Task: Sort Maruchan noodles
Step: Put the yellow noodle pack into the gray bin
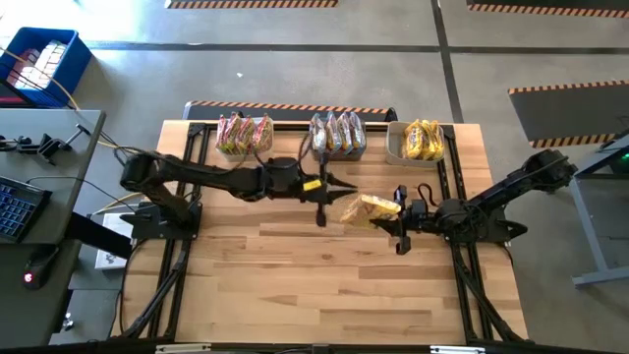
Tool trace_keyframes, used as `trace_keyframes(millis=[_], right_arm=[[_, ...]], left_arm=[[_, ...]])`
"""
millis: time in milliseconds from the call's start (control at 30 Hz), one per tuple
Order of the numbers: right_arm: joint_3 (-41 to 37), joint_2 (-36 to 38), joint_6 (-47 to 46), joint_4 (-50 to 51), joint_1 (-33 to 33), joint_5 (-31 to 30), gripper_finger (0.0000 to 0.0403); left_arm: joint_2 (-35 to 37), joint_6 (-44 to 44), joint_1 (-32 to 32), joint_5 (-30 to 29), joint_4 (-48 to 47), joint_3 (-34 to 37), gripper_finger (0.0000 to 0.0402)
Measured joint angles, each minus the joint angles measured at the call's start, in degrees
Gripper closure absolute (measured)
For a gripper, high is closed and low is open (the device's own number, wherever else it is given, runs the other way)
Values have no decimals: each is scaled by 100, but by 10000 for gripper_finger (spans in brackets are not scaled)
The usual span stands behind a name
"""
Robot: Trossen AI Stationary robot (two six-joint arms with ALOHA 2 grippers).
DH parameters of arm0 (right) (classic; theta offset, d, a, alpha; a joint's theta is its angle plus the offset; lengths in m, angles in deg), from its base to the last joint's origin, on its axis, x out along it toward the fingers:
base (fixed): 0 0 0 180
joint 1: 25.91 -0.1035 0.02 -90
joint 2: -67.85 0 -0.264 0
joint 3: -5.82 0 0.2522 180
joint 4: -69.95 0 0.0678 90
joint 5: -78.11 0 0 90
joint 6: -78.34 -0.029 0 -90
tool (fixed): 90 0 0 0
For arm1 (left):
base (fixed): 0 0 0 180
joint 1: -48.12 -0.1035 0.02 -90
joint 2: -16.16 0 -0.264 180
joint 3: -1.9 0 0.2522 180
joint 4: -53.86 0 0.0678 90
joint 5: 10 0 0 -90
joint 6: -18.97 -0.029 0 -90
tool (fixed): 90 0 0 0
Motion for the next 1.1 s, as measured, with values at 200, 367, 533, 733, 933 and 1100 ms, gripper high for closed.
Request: trace_keyframes(millis=[200,367,533,733,933,1100], right_arm=[[0,0,3,-9,-4,-59,308],[172,0,56,247,23,-258,314],[757,2,1,1377,277,-260,317],[2169,4,-697,4328,959,-167,318],[4125,4,-1869,8112,2067,191,318],[5534,-50,-2333,10628,3358,832,319]], left_arm=[[641,148,-208,486,-480,460,365],[1174,707,-408,1071,1075,1912,374],[1439,1381,-590,1076,2322,3207,383],[1661,1808,-674,1060,2576,3985,385],[1864,1812,-631,1060,2591,4244,385],[1891,1812,-613,1060,2564,4258,385]])
